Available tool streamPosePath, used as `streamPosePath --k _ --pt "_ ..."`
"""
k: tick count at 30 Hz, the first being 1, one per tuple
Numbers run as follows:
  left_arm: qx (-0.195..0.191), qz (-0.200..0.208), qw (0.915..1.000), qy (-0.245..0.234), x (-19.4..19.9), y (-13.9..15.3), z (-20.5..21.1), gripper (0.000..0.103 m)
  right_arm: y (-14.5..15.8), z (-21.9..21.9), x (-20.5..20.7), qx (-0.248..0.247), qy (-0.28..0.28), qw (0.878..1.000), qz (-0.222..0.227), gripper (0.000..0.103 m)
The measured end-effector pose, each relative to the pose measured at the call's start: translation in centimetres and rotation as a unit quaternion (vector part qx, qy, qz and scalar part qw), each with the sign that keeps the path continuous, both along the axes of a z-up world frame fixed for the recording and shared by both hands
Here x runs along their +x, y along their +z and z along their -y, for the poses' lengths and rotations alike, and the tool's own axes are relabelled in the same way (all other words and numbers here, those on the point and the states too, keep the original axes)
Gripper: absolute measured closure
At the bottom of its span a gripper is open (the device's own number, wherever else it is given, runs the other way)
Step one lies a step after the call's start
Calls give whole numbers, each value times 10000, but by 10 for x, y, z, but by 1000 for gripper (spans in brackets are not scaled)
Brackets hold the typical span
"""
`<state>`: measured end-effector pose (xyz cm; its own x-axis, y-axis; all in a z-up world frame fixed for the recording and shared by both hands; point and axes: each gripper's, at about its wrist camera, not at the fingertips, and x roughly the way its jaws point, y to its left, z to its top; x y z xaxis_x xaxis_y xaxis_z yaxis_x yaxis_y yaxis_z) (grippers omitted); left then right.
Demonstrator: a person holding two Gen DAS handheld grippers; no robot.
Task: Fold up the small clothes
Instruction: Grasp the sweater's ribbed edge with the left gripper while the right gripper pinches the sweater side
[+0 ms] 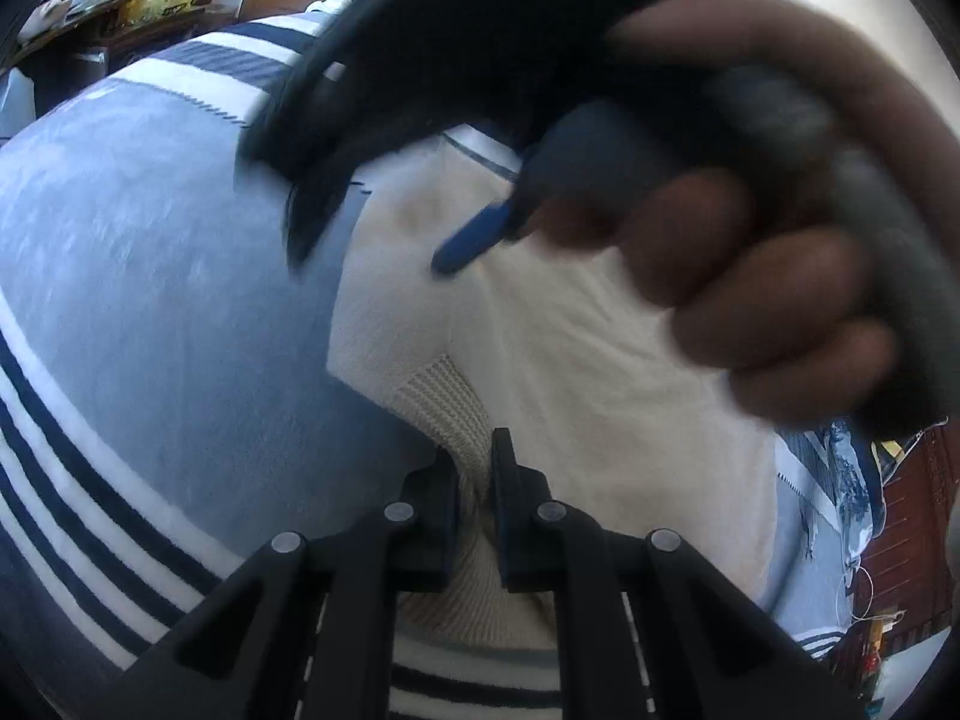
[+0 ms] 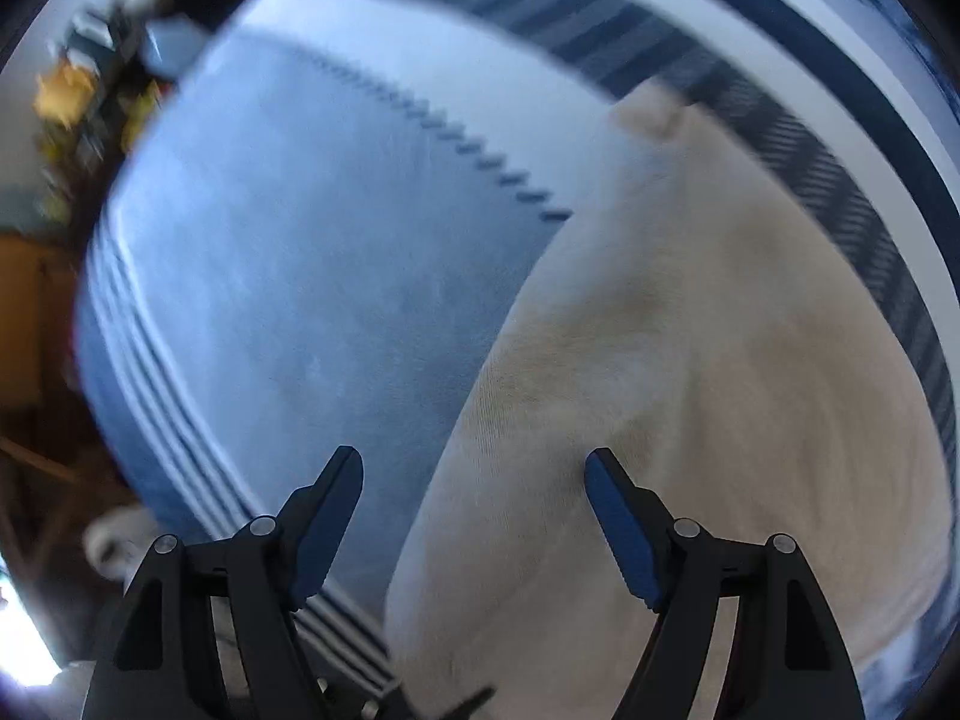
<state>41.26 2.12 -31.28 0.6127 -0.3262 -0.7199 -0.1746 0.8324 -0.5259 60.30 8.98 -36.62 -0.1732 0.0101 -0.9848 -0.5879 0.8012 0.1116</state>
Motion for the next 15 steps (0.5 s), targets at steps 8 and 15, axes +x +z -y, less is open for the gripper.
streamPosePath --k 8,15 --pt "-161 -135 9998 10 0 0 -2 94 -32 -2 -12 -1485 645 9843 703 82" --pt "156 439 9988 -144 -16 25 16 94 18 54 2 -298 -432 9953 810 87"
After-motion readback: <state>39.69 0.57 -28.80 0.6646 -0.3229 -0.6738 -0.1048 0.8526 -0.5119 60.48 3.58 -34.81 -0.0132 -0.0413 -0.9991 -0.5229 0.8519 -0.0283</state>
